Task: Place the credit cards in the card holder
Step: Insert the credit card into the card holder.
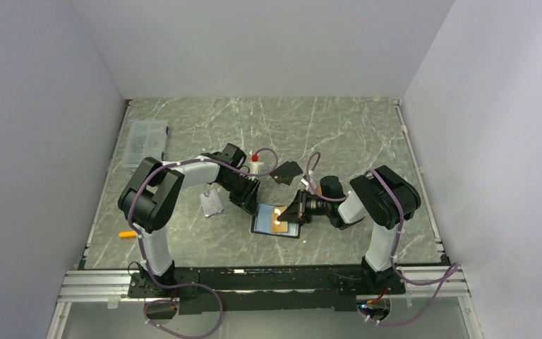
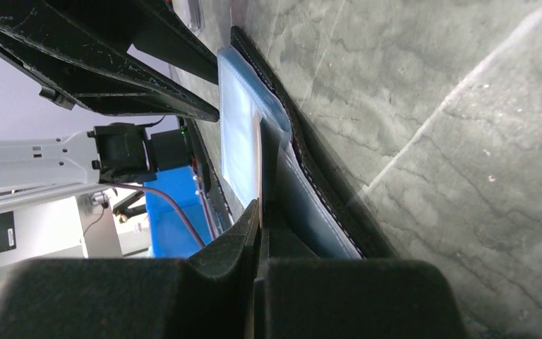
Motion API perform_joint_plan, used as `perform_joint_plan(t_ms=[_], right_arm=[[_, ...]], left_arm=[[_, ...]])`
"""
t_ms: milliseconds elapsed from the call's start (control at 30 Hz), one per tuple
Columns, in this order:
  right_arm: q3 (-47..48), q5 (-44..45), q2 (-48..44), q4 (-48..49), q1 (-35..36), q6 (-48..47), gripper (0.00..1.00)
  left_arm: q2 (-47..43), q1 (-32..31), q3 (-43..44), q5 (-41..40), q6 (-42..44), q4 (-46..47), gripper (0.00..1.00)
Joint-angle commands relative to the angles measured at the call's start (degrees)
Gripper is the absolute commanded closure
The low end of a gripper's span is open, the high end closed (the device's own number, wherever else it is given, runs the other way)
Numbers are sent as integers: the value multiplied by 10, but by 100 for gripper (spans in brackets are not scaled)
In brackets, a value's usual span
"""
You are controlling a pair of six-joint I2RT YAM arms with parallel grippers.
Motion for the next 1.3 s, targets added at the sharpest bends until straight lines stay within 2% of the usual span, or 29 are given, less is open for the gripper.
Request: perform_joint_plan(t_ms=[0,267,533,833,867,1000,1067,1167,1267], right_arm=[[8,73,0,-16,1,-21,100],[-12,93,3,2,7,-15,100],[-16,134,-10,-27,23,-27,100],[-20,199,-54,-123,52,-56,100],[-20,207,-59,-130,56,-56,98],[-23,245,-90,-178,70,-58,75],[-17,280,-119,-226,81,-69,69],[14,333,-157,-334,103,-85,48],[54,386,-175,-447,126,-92,43]], left_arm=[[20,-12,-16,-31,24,-17,65],[21,-12,-16,-20,18,-17,65],[25,-13,-13,-14,16,-18,66],[29,-13,-20,-2,16,-11,67],[28,-12,-21,-1,15,-9,67],[25,-9,-26,4,13,-4,68],[24,-8,-28,7,11,0,68],[22,-6,-32,11,7,8,69],[19,-4,-34,17,6,11,69]])
